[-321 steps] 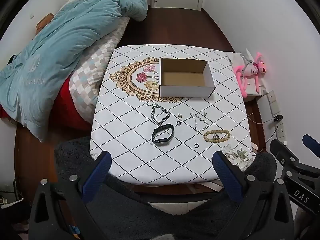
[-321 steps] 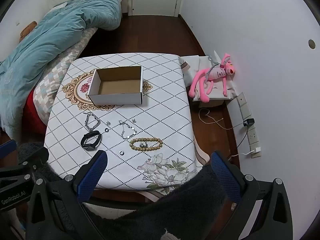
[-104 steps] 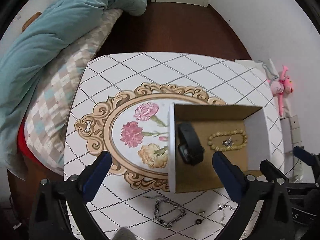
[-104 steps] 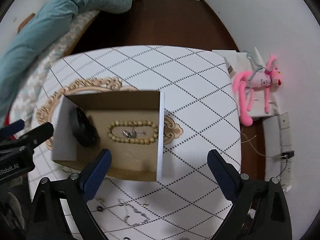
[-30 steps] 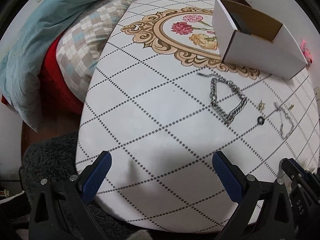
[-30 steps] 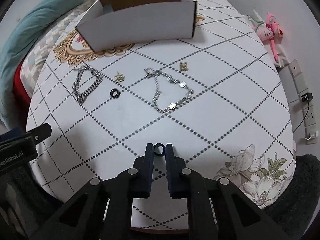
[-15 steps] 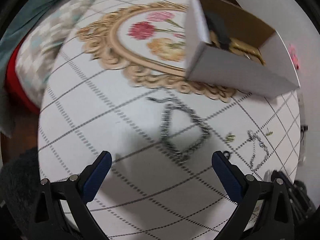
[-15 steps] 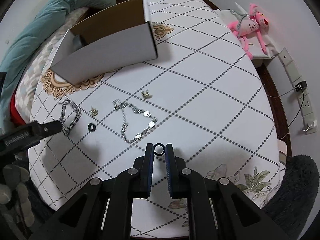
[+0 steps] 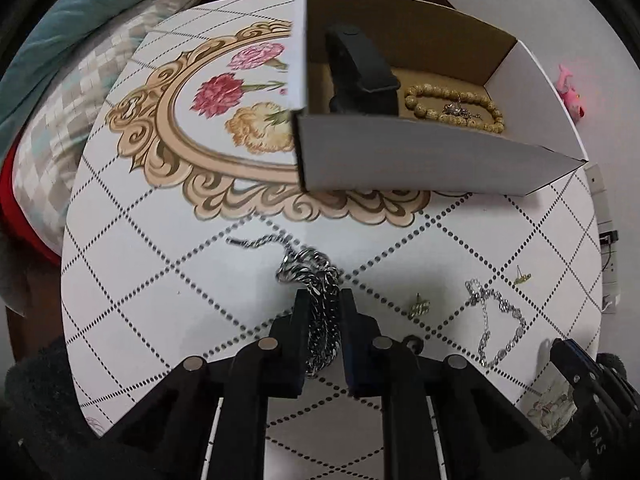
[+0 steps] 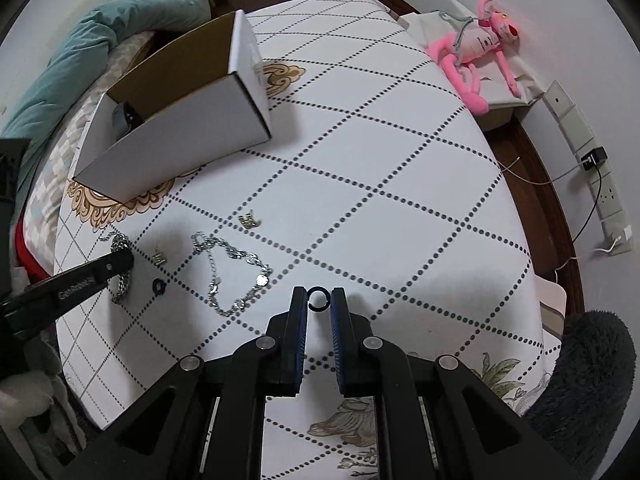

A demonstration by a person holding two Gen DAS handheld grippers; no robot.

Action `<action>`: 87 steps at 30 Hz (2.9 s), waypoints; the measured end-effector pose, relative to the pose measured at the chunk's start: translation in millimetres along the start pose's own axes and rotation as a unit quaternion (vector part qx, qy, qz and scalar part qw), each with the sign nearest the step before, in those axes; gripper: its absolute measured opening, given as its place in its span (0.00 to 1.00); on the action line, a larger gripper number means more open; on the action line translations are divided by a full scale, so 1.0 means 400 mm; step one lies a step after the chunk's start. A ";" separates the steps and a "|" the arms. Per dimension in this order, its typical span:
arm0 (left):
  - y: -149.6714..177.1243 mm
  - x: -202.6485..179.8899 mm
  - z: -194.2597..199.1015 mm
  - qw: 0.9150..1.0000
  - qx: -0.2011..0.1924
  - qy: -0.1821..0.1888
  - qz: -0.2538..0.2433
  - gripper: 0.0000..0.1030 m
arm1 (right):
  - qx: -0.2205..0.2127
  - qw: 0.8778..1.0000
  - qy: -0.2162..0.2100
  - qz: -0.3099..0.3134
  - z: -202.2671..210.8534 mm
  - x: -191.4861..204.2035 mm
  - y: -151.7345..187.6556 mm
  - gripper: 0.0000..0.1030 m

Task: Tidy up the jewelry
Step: 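Carry the black ring and silver chain over the cardboard box, then open both tools to drop the ring and chain into the box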

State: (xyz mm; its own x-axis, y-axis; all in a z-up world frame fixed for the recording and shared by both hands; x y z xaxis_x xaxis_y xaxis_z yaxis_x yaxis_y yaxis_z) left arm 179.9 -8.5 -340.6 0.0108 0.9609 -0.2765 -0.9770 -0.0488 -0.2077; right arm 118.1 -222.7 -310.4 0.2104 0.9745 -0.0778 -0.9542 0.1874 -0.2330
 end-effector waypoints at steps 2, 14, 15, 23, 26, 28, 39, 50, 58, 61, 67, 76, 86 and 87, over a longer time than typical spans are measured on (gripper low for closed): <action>0.018 0.010 0.024 1.000 -0.010 0.007 -0.002 0.02 | -0.001 1.000 -0.002 -0.001 0.003 -0.003 0.003 0.12; 0.098 0.057 0.166 0.997 -0.034 0.062 0.015 0.00 | -0.018 0.999 -0.033 0.008 0.060 0.032 -0.003 0.12; 0.096 0.057 0.178 0.997 -0.037 0.068 0.016 0.00 | -0.021 0.999 -0.036 0.008 0.068 0.036 -0.005 0.12; 0.042 0.042 0.051 0.995 0.020 0.075 0.062 0.16 | -0.021 0.999 -0.041 0.015 0.073 0.058 -0.009 0.12; 0.015 0.008 0.031 0.998 0.016 0.058 0.034 0.51 | -0.013 0.999 -0.037 0.013 0.057 0.054 0.001 0.12; 0.007 -0.006 0.013 0.999 0.024 0.035 0.024 0.59 | -0.010 0.999 -0.034 0.012 0.049 0.048 0.005 0.12; -0.027 -0.026 0.028 0.999 -0.025 0.006 -0.027 0.05 | -0.007 1.000 -0.026 -0.002 0.037 0.010 -0.006 0.12; 0.089 0.032 0.179 0.996 -0.055 0.075 0.009 0.04 | -0.021 0.999 -0.048 -0.002 0.082 0.009 -0.018 0.12; 0.014 -0.046 0.343 0.984 -0.108 0.139 -0.003 0.04 | -0.047 0.995 -0.086 0.008 0.172 0.053 -0.066 0.12; -0.065 -0.108 0.378 0.977 -0.126 0.169 -0.010 0.04 | -0.064 0.993 -0.102 0.015 0.222 0.076 -0.109 0.12; -0.222 -0.199 0.417 0.970 -0.152 0.184 -0.039 0.04 | -0.104 0.988 -0.113 0.031 0.293 0.120 -0.251 0.12; -0.389 -0.204 0.308 0.979 -0.114 0.161 -0.047 0.04 | -0.086 0.990 -0.101 0.052 0.229 0.176 -0.438 0.12; -0.450 -0.154 0.205 0.992 -0.057 0.110 -0.018 0.07 | -0.016 0.991 -0.084 0.100 0.092 0.247 -0.511 0.12; -0.452 -0.146 0.201 0.993 -0.054 0.100 -0.017 0.09 | -0.012 0.991 -0.082 0.102 0.086 0.249 -0.512 0.14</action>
State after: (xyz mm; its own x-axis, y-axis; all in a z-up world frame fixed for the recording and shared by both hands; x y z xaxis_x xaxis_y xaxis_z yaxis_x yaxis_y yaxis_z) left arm 338.7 -34.1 -211.6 0.0953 0.8894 -0.4471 -0.9471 -0.0573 -0.3159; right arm 327.3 -159.7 -237.1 -0.0253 0.9991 0.0331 -0.9678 -0.0162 -0.2510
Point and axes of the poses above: each gripper's, at about its wrist camera, not at the fingertips, and z roughly against the way its jaws point, x to its left, y to its underside, the point moved 9 cm from there along -z, roughly the way its jaws point, and after that the axes turned 13 degrees about y, right-handed, at the moved point
